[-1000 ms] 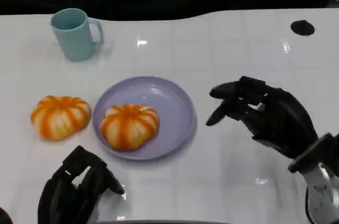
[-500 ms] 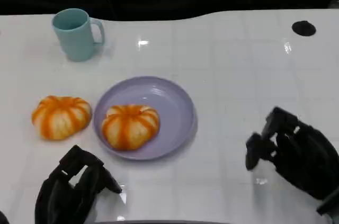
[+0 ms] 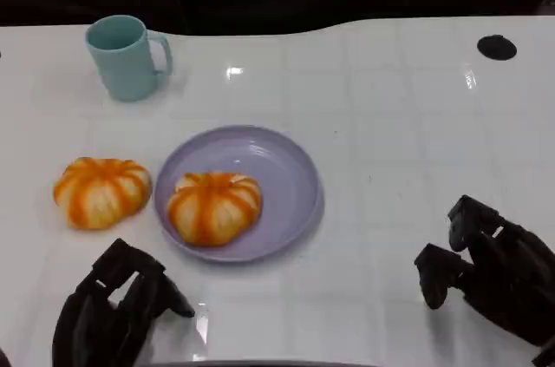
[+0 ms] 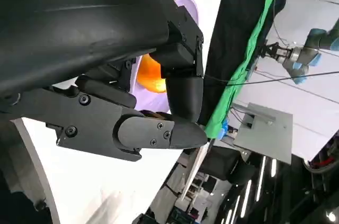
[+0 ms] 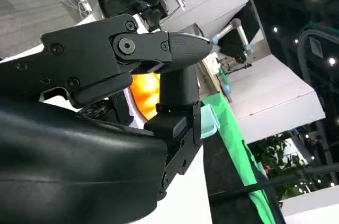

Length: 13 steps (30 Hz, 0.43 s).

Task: Grasp the bread from the table and place it into the plate.

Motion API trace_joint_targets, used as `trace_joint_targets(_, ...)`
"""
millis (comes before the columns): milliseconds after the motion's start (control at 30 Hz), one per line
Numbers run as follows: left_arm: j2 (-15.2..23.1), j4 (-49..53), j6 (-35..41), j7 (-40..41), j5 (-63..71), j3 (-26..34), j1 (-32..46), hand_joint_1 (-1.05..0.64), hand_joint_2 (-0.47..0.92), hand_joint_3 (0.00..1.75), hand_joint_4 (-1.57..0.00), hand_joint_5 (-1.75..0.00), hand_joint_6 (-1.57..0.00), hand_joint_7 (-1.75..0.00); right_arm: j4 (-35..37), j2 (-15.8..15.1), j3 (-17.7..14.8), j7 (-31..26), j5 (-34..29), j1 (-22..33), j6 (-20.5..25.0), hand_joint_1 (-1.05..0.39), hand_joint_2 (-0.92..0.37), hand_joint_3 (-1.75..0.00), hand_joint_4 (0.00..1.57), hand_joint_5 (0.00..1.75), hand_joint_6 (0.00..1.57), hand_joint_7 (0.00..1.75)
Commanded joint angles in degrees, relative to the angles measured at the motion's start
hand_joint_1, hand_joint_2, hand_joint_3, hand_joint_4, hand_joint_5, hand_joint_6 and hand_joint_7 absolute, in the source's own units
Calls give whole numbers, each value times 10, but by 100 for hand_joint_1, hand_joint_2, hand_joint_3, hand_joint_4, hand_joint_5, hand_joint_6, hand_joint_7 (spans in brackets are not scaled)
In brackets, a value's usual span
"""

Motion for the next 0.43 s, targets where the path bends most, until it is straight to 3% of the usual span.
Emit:
trace_joint_targets(33, 11, -7, -3, -2, -2, 1, 4, -59, 92, 23, -63, -175, -49, -156, -10, -5, -6, 4, 4, 6, 7, -51, -92, -36, 79, 175, 59, 175)
trace_joint_targets(433, 25, 29, -8, -17, -10, 14, -17, -57, 92, 25, -64, -175, -51, -154, 13, 1, 2, 12, -8, -7, -9, -51, -92, -34, 81, 175, 61, 175)
